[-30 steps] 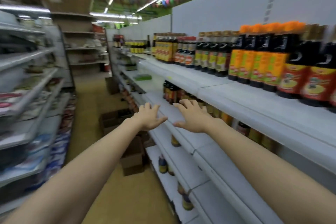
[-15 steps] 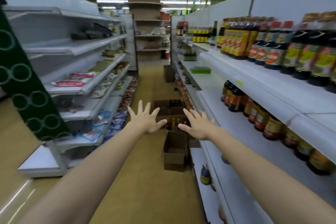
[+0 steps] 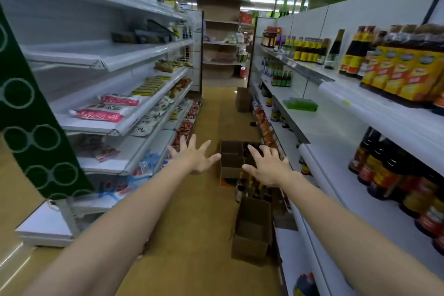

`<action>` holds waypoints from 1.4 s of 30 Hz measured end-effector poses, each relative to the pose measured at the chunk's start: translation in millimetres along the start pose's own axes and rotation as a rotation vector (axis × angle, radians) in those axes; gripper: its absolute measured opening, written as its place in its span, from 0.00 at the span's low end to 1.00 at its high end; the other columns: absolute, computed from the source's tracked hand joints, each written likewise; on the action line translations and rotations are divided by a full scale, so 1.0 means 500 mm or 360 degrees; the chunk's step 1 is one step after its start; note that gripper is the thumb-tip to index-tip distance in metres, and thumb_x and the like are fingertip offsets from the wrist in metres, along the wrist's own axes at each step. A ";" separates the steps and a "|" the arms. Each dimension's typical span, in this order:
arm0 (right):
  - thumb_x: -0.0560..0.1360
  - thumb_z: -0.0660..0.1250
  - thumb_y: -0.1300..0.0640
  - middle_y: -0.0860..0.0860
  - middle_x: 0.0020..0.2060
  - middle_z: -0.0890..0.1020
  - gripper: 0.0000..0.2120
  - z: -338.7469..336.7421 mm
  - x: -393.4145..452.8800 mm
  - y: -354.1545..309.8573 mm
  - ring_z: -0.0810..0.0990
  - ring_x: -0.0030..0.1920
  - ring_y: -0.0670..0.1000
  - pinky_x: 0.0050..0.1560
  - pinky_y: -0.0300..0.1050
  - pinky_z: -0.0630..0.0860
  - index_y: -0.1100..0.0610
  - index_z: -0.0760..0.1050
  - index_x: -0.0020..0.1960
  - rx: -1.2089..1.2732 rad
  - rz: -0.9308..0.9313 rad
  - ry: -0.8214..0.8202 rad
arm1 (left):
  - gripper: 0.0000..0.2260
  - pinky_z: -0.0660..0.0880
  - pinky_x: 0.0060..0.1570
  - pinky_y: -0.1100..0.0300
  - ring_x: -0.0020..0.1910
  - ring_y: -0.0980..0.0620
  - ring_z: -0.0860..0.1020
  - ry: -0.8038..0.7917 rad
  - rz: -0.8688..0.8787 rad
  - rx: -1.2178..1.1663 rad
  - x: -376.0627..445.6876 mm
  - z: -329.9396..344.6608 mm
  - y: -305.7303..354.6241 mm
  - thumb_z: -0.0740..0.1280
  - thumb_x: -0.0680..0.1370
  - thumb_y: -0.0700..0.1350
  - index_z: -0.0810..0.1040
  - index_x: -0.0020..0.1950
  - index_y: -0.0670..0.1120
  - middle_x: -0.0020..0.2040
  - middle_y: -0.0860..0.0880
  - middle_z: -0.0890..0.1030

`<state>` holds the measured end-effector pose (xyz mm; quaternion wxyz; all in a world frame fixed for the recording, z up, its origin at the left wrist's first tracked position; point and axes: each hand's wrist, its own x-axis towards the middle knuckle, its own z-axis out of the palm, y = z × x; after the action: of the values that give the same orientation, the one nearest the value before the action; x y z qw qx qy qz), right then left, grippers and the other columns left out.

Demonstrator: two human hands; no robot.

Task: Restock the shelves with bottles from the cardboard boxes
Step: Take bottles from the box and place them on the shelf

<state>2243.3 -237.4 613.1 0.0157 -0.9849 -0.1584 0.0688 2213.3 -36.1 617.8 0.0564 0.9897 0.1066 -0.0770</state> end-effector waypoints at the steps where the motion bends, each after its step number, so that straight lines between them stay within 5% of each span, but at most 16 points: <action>1: 0.80 0.49 0.38 0.53 0.78 0.46 0.31 -0.003 0.035 -0.005 0.44 0.77 0.59 0.71 0.69 0.47 0.45 0.42 0.78 -0.0007 0.0001 -0.0001 | 0.32 0.37 0.67 0.32 0.76 0.40 0.36 0.0016 0.0009 -0.0019 0.036 -0.008 -0.008 0.45 0.76 0.70 0.45 0.78 0.60 0.78 0.47 0.37; 10: 0.80 0.49 0.37 0.51 0.77 0.38 0.32 0.023 0.374 -0.031 0.39 0.76 0.62 0.70 0.72 0.45 0.41 0.36 0.77 -0.0040 -0.0043 -0.0067 | 0.33 0.36 0.66 0.31 0.76 0.40 0.36 -0.0109 0.0004 0.0123 0.340 0.025 -0.051 0.44 0.76 0.71 0.43 0.78 0.58 0.78 0.48 0.37; 16: 0.78 0.48 0.33 0.52 0.77 0.36 0.34 -0.034 0.640 -0.011 0.37 0.76 0.62 0.69 0.73 0.44 0.42 0.37 0.77 -0.0040 -0.0114 0.0039 | 0.36 0.39 0.68 0.31 0.76 0.39 0.37 -0.0033 -0.0146 0.0189 0.587 -0.070 -0.079 0.47 0.76 0.71 0.43 0.78 0.56 0.78 0.46 0.38; 23: 0.80 0.50 0.38 0.54 0.77 0.47 0.29 -0.061 0.882 -0.037 0.50 0.75 0.62 0.70 0.65 0.53 0.45 0.48 0.78 0.0525 -0.0044 0.0215 | 0.34 0.50 0.72 0.37 0.76 0.38 0.47 0.0299 0.0025 0.0072 0.823 -0.092 -0.062 0.57 0.78 0.64 0.49 0.78 0.50 0.77 0.42 0.48; 26: 0.79 0.47 0.36 0.54 0.77 0.50 0.30 -0.061 0.991 -0.065 0.51 0.75 0.60 0.72 0.62 0.54 0.44 0.47 0.78 0.1204 0.0142 0.0119 | 0.32 0.56 0.72 0.41 0.75 0.37 0.53 0.0262 0.0002 -0.0396 0.945 -0.074 -0.062 0.56 0.78 0.63 0.53 0.77 0.49 0.77 0.41 0.52; 29: 0.78 0.45 0.33 0.52 0.77 0.54 0.33 -0.068 1.105 -0.088 0.56 0.76 0.58 0.73 0.62 0.56 0.46 0.46 0.79 0.2273 0.0403 0.0057 | 0.36 0.65 0.68 0.42 0.71 0.42 0.65 0.0095 -0.0158 -0.1574 1.085 -0.083 -0.070 0.47 0.75 0.72 0.60 0.76 0.53 0.75 0.46 0.62; 33: 0.77 0.51 0.34 0.57 0.76 0.58 0.35 -0.094 1.242 -0.098 0.69 0.68 0.64 0.62 0.63 0.72 0.48 0.46 0.78 0.3194 0.0574 0.0106 | 0.30 0.72 0.60 0.44 0.68 0.37 0.69 -0.0100 -0.0317 -0.2858 1.246 -0.122 -0.101 0.49 0.79 0.65 0.56 0.77 0.51 0.75 0.42 0.62; 38: 0.79 0.53 0.37 0.59 0.62 0.76 0.31 -0.115 1.394 -0.090 0.82 0.49 0.57 0.37 0.44 0.76 0.49 0.51 0.78 0.3372 0.0677 0.0230 | 0.27 0.78 0.43 0.54 0.50 0.41 0.80 -0.0297 -0.0306 -0.3081 1.419 -0.174 -0.127 0.52 0.81 0.61 0.63 0.73 0.45 0.60 0.38 0.77; 42: 0.81 0.54 0.43 0.54 0.43 0.82 0.23 -0.096 1.497 -0.075 0.75 0.34 0.47 0.29 0.37 0.67 0.58 0.70 0.67 0.3103 0.0918 0.0269 | 0.23 0.71 0.31 0.62 0.39 0.49 0.80 -0.0375 -0.0307 -0.2822 1.531 -0.166 -0.113 0.50 0.82 0.58 0.72 0.64 0.42 0.44 0.44 0.81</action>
<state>2942.5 32.9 564.7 0.8048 -0.5456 0.2114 0.0992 2951.8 184.2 567.7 0.8033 0.5553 0.2030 -0.0718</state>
